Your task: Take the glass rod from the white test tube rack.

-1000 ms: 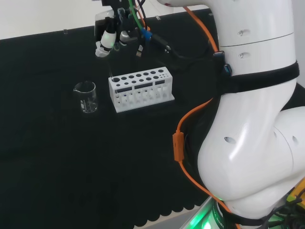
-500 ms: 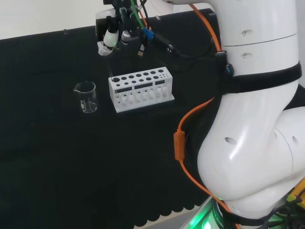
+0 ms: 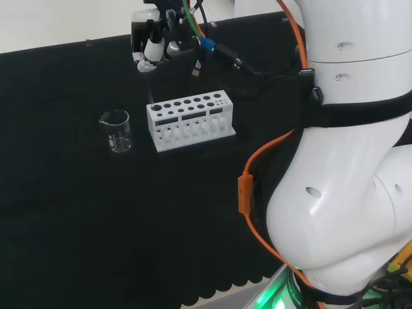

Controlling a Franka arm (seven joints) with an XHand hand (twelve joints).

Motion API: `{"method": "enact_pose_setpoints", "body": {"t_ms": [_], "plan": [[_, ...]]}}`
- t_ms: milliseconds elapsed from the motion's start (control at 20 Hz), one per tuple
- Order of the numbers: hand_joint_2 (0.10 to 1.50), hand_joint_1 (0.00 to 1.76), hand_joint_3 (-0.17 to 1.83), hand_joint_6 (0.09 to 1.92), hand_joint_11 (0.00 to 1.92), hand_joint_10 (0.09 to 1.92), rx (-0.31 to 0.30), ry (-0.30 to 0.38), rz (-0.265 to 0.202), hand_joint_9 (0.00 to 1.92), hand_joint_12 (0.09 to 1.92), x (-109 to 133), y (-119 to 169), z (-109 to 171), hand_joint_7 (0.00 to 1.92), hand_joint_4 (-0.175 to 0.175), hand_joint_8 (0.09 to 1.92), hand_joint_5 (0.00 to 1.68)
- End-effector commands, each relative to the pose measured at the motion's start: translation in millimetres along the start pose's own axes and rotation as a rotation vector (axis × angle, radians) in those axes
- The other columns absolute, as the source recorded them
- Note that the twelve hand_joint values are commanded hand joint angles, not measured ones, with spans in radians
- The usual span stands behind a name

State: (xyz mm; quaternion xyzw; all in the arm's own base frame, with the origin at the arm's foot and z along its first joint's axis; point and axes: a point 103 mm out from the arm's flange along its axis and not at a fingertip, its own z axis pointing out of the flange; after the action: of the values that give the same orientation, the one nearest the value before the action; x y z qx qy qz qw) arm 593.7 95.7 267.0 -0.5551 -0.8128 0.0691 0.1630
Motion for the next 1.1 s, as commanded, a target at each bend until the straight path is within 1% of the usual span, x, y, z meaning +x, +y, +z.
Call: {"method": "enact_pose_setpoints", "body": {"t_ms": [50,250,550,650,750,950,1100], "plan": [[0.56,1.34,0.75,0.48,1.65,0.09,-0.01,0.031,0.01,1.84,0.48,-10.6,-12.6,-5.9,1.57,-0.175,0.32,1.3],[0.55,1.34,0.78,0.51,1.65,0.09,-0.005,0.022,0.023,1.86,0.48,-1.3,-8.4,-8.3,1.55,-0.175,0.38,1.3],[0.53,1.34,0.81,0.52,1.65,0.09,-0.009,0.013,0.022,1.87,0.49,6.7,-22.9,-18.3,1.55,-0.175,0.41,1.3],[0.59,1.26,0.75,0.61,1.66,0.09,-0.014,0.008,0.024,1.87,0.49,8.0,-28.7,-21.6,1.64,-0.175,0.37,1.29],[0.61,1.23,0.74,0.66,1.66,0.09,-0.017,0.013,0.027,1.88,0.49,5.7,-32.6,-22.2,1.7,-0.175,0.29,1.28],[0.61,1.22,0.74,0.69,1.66,0.09,-0.028,-0.001,0.029,1.88,0.49,9.7,-40.2,-26.1,1.73,-0.175,0.25,1.28],[0.61,1.22,0.75,0.69,1.66,0.09,-0.038,-0.009,0.031,1.88,0.5,18.4,-55.5,-33.6,1.74,-0.175,0.24,1.28]]}}
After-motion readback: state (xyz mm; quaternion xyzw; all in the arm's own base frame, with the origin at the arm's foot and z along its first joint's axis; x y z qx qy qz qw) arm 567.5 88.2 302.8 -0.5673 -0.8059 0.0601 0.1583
